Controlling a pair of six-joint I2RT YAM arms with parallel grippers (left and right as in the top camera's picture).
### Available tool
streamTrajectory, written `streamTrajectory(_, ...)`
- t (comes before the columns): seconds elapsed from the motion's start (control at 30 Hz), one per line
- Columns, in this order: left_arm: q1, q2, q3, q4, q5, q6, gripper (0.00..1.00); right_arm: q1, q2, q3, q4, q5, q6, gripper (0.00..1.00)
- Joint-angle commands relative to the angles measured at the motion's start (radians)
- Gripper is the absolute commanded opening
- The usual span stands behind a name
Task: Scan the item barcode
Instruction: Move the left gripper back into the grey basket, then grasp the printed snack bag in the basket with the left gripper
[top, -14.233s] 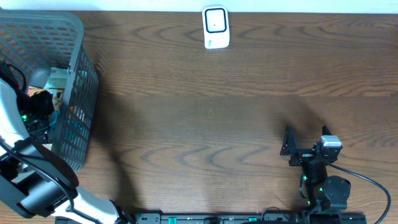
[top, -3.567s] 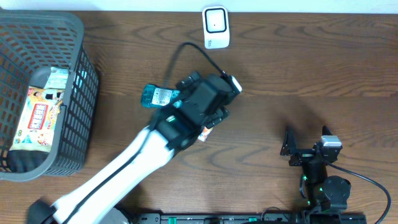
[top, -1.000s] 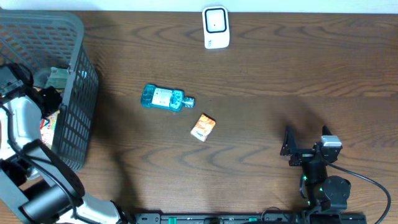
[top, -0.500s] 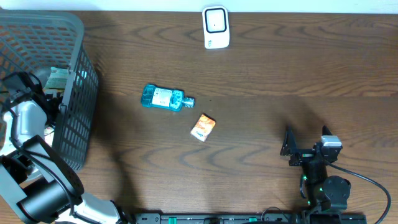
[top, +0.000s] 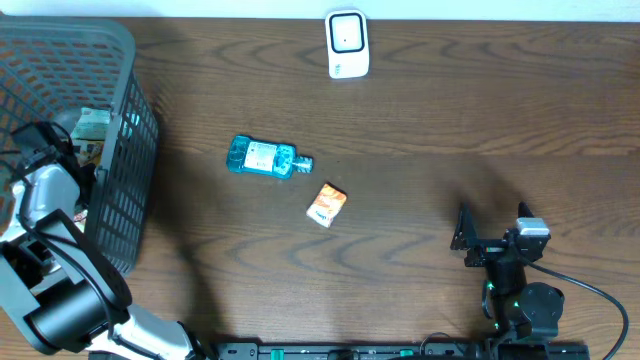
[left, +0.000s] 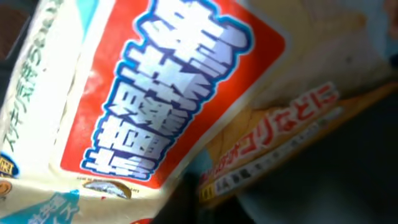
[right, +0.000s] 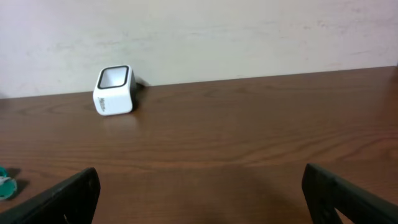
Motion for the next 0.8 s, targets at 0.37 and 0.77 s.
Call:
streamTrajectory(0.37,0.002,-0.271,0.044,0.039,0.036,-0.075,0.07,-0.008,-0.005,-0.002,-0.004,0.001,-0.006,0.99)
streamTrajectory(0.77,0.002,-0.742,0.044,0.090,0.036,-0.201,0.07,-0.008,-0.005,-0.002,-0.004,0.001,-0.006,0.99)
